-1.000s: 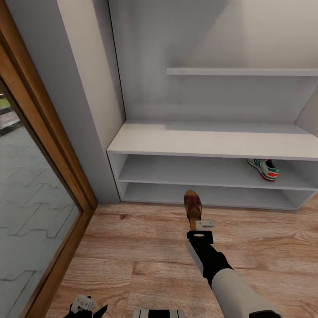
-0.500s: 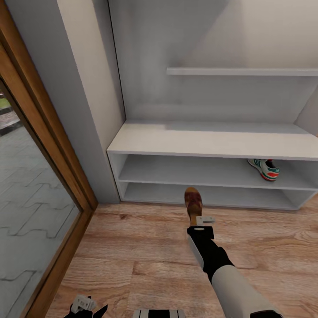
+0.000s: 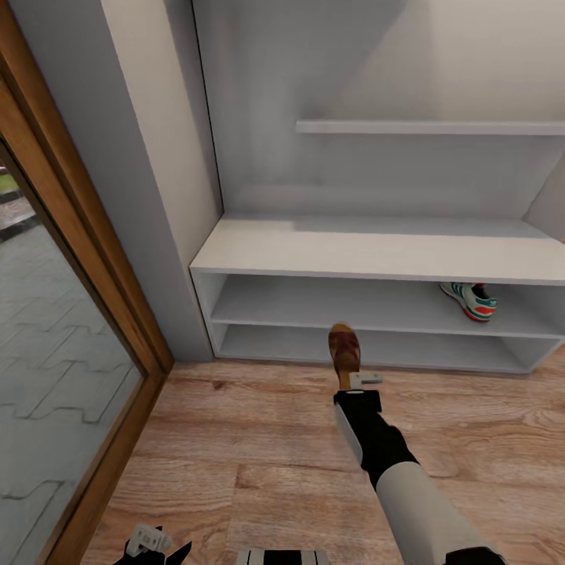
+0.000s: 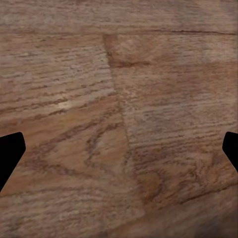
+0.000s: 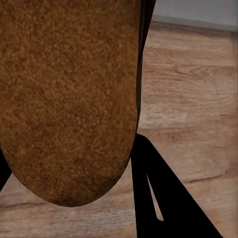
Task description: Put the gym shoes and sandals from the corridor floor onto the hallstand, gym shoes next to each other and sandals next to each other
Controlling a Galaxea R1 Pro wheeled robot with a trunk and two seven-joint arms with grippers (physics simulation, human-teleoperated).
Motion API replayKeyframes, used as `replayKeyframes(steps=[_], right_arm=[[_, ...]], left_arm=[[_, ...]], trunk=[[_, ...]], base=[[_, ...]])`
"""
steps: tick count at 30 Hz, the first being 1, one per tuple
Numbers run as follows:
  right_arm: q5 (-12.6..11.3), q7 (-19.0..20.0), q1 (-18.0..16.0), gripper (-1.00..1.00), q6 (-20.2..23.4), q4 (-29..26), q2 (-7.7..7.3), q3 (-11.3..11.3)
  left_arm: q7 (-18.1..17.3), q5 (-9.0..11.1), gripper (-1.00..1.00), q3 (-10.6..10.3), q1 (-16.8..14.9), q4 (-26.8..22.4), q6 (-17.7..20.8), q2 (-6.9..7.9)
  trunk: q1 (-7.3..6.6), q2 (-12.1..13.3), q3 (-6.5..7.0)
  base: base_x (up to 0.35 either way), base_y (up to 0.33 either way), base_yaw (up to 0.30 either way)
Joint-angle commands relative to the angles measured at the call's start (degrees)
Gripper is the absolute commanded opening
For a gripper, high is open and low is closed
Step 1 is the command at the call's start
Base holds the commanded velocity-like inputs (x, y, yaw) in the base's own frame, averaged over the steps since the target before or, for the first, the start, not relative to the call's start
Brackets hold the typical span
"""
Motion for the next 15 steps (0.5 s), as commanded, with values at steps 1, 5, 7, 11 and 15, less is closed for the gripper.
replayKeyframes(steps=[1, 5, 7, 11, 15], right_arm=[[-0.03, -0.42, -0.07, -1.0, 0.81, -0.39, 0.0, 0.11], [-0.06, -0.43, -0.2, -1.0, 13.5, -8.76, 0.0, 0.12], [-0.07, -0.43, -0.23, -1.0, 13.49, -8.74, 0.0, 0.12], [-0.07, -0.43, -0.26, -1.0, 13.45, -8.78, 0.0, 0.12], [-0.07, -0.43, -0.27, -1.0, 13.45, -8.79, 0.0, 0.12]], left_arm=[[-0.36, 0.43, 1.0, 0.02, -0.03, 0.06, 0.05, 0.01], [-0.36, 0.42, 1.0, -0.01, -0.03, 0.06, 0.05, 0.01], [-0.36, 0.42, 1.0, -0.02, -0.03, 0.06, 0.05, -0.01], [-0.36, -0.07, 1.0, -0.03, -0.03, 0.06, 0.05, -0.08], [-0.36, -0.15, 1.0, -0.03, -0.03, 0.07, 0.05, -0.08]], trunk=[[-0.01, -0.02, -0.05], [-0.01, -0.02, -0.05], [-0.01, -0.02, -0.05], [-0.01, -0.02, -0.05], [-0.01, -0.02, -0.05]], base=[[0.005, 0.0, 0.0], [0.057, 0.0, 0.0], [0.125, 0.0, 0.0], [0.275, 0.0, 0.0], [0.327, 0.0, 0.0]])
